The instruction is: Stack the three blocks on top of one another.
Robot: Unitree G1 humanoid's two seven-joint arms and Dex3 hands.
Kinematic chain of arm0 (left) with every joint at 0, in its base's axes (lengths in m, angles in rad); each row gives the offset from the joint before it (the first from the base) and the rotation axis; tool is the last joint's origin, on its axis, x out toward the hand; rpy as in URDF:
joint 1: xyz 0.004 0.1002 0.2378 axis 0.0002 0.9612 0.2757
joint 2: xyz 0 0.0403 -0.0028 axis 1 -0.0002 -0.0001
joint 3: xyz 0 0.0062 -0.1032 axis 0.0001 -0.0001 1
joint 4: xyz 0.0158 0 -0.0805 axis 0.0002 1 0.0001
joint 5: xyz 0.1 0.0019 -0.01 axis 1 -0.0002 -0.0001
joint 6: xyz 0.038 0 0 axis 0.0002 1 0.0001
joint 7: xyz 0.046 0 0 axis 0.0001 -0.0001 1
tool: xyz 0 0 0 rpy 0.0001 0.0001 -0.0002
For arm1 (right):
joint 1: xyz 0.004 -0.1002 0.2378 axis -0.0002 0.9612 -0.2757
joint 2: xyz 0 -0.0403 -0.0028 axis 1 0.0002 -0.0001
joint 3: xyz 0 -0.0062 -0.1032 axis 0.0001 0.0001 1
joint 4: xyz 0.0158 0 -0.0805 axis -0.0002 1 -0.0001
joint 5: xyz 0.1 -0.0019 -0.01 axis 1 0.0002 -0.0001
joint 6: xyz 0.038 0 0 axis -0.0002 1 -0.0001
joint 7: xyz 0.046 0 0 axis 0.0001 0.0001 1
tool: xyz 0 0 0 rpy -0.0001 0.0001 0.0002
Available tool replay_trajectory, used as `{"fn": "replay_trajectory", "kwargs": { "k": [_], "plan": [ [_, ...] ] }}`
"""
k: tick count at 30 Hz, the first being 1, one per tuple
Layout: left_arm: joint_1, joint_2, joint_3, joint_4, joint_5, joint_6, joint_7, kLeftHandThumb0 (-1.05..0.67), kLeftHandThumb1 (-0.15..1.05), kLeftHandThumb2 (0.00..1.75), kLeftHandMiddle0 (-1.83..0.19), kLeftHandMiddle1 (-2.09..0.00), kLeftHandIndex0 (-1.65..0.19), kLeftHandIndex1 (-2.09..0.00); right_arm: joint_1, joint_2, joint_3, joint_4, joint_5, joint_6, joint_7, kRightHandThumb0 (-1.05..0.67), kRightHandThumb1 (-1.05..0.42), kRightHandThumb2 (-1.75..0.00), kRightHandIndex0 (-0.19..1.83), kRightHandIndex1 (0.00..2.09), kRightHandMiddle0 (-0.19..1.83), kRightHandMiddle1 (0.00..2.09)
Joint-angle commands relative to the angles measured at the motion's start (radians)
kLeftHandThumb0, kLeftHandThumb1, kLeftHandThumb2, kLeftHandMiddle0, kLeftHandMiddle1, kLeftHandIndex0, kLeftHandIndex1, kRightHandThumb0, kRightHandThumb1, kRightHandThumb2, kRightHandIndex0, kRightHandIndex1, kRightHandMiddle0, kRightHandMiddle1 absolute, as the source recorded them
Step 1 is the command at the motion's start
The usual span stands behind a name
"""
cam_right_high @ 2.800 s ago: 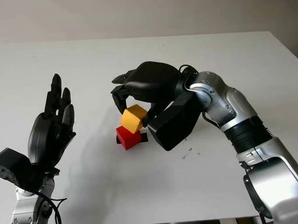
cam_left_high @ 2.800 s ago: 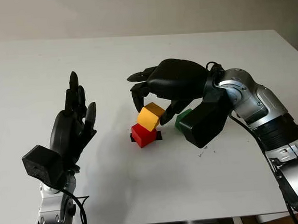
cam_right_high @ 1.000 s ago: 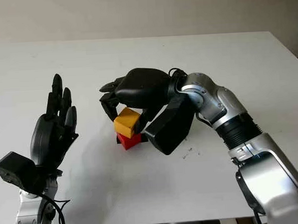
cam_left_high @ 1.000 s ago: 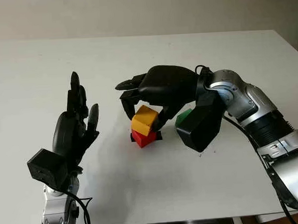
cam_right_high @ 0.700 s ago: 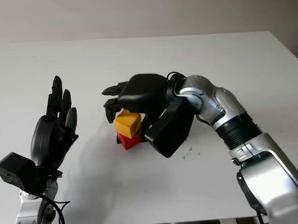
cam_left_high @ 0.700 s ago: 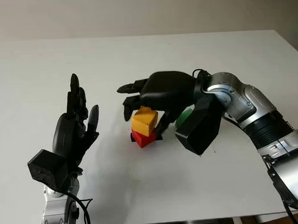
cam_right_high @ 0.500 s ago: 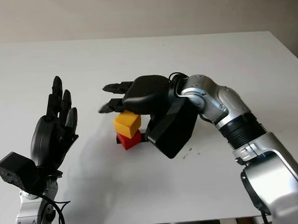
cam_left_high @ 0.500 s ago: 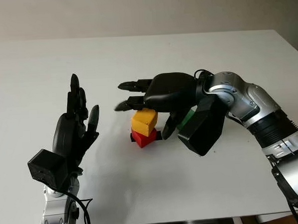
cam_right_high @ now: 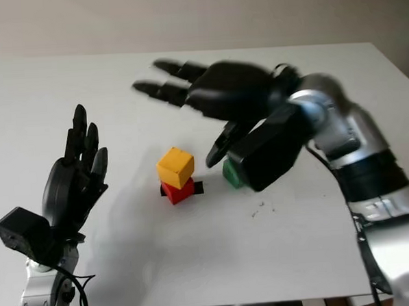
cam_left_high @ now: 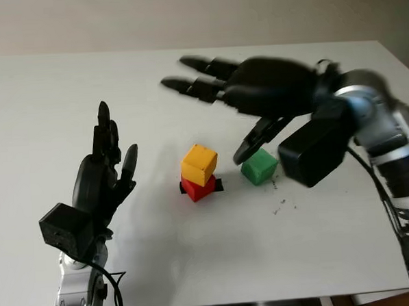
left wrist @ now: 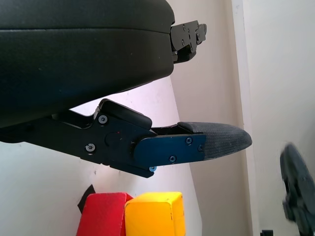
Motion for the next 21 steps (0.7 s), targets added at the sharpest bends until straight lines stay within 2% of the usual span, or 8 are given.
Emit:
{"fn": "replay_trajectory", "kwargs": {
  "k": [1, 5, 11, 21],
  "plan": [
    [0.009, 0.017, 0.008, -0.021, -0.005, 0.006, -0.008, -0.77, 1.05, 0.50, 0.19, -0.04, 0.19, -0.03, 0.022, -0.039, -0.034, -0.014, 0.016, 0.026, 0.010, -0.79, -0.89, -0.06, -0.19, 0.00, -0.02, 0.09],
    [0.008, 0.024, 0.012, -0.037, -0.013, 0.032, -0.013, -0.79, 1.05, 0.48, 0.19, -0.04, 0.19, -0.03, 0.069, -0.103, -0.065, -0.033, 0.015, 0.068, 0.024, -0.81, -0.89, -0.05, -0.19, 0.00, 0.05, 0.12],
    [0.002, 0.032, 0.017, -0.044, -0.017, 0.045, -0.017, -0.79, 1.05, 0.48, 0.19, -0.04, 0.19, -0.03, 0.148, -0.177, -0.068, -0.084, -0.004, 0.139, 0.090, -0.80, -0.90, -0.06, -0.19, 0.02, 0.07, 0.10],
    [-0.011, 0.039, 0.021, -0.035, -0.030, 0.038, -0.038, -0.78, 1.05, 0.49, 0.19, -0.05, 0.19, -0.04, 0.231, -0.150, -0.014, -0.069, -0.045, 0.108, 0.064, -0.75, -0.87, -0.05, -0.14, 0.05, 0.17, 0.10]
  ]
}}
